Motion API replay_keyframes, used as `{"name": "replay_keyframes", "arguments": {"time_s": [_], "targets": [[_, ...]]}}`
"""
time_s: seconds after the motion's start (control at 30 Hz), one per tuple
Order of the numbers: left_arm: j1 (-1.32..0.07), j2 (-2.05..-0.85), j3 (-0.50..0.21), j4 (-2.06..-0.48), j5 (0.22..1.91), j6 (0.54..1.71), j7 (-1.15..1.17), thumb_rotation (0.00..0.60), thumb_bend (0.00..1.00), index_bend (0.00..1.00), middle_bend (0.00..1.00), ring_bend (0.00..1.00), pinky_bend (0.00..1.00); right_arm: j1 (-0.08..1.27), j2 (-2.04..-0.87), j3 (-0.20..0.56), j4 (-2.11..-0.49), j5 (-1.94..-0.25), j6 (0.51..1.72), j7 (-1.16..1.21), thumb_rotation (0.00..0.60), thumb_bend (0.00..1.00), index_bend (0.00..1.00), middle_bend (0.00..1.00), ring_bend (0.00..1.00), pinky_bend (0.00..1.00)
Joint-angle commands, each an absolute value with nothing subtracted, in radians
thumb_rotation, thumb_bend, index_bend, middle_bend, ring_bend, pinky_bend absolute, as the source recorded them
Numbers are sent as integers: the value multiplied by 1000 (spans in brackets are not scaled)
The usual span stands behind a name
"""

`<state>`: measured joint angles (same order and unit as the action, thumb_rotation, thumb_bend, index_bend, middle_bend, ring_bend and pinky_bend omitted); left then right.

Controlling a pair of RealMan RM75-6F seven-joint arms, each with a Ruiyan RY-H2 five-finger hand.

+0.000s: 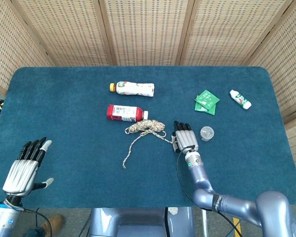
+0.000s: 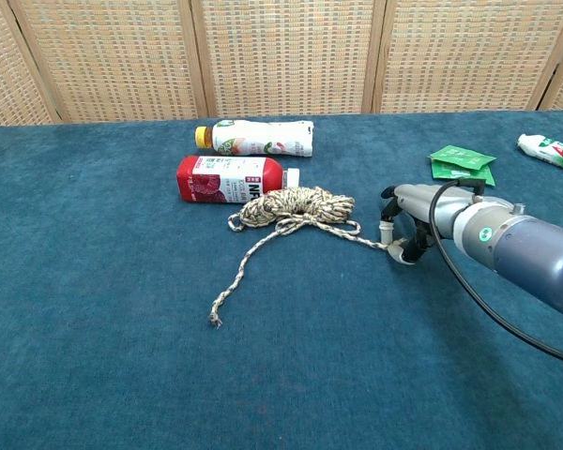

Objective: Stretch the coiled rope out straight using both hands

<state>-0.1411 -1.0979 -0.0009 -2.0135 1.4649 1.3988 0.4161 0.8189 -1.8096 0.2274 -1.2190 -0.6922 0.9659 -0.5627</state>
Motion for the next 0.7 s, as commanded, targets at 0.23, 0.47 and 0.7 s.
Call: {"name": "replay_keyframes", "arguments": {"time_s": [0.23,0.47,0.7], "targets": [[-155,-1108,-3,-2011,1462,1382,434,600,0,0,0,0,0,813,-1807,224,-1218,-728,967,-554,600,495,648,0,0,0],[-323,-1194,-79,-1837,1593,1259,399,600,0,54,0,0,0,815,-1801,219,-1221,-751,964,-569,600,493,649,0,0,0],[-538,-1276,-109,-1620,1794,1131,277,600,0,335,0,0,0,823,-1804,228,-1221,-745,959,-589,600,494,653,0,0,0]]}}
